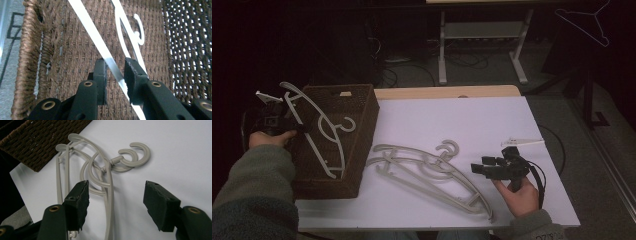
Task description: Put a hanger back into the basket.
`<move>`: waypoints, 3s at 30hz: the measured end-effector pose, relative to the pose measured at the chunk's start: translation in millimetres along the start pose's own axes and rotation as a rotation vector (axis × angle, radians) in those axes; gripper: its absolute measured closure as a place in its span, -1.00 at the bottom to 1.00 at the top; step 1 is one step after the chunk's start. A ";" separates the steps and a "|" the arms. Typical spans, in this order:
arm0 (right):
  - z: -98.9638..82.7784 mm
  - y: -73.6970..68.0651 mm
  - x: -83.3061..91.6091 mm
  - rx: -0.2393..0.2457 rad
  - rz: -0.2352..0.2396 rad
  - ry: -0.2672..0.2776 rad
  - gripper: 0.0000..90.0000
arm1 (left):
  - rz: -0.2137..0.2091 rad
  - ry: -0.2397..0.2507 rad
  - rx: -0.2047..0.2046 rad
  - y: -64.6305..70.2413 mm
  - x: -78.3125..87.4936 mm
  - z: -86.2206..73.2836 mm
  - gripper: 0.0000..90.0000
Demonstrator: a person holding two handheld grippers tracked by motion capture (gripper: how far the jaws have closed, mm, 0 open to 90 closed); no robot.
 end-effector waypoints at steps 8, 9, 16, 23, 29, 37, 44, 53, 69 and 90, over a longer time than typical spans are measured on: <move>0.8 -3.1 -1.1 0.007 0.008 0.000 -0.18 | 0.022 -0.014 -0.022 3.3 -17.4 -6.4 0.57; 1.0 -3.5 -1.1 0.005 0.008 0.000 -0.18 | 0.007 -0.007 -0.023 4.5 -17.1 -5.6 0.58; 1.4 -4.2 -1.5 0.007 0.012 -0.002 -0.18 | -0.060 0.022 -0.045 17.1 -11.7 1.4 0.68; 1.6 -5.3 -1.1 0.011 0.013 -0.001 -0.17 | -0.098 0.021 -0.052 18.8 -10.2 1.1 0.67; 0.9 -6.1 -2.6 0.018 0.014 -0.010 -0.17 | 0.016 -0.039 -0.081 6.6 -11.1 -7.0 0.38; 0.1 -3.0 -5.9 0.028 0.004 -0.029 -0.16 | 0.015 -0.010 -0.068 3.6 1.0 -10.1 0.25; -0.9 -0.2 -8.0 0.044 -0.001 -0.041 -0.14 | 0.009 0.023 -0.082 9.4 16.5 -11.8 0.24; -4.9 2.6 -14.7 0.091 -0.013 -0.083 -0.12 | -0.057 0.069 -0.091 26.9 32.7 -18.7 0.25; -3.6 7.5 -11.3 0.102 -0.033 -0.082 -0.12 | -0.164 0.146 -0.163 69.5 51.1 -25.2 0.24; -4.9 8.8 -6.6 0.120 -0.052 -0.091 -0.13 | -0.284 0.226 -0.277 134.6 69.3 -30.6 0.13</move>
Point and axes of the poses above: each handheld gripper's, and its own axes: x roughly backward along the jaws, z roughly out of its top, y roughly to its right, the point moved 8 cm from there along -x, roughly forward along the jaws, and after that the axes turned 7 degrees about y, right-handed, at the moved point
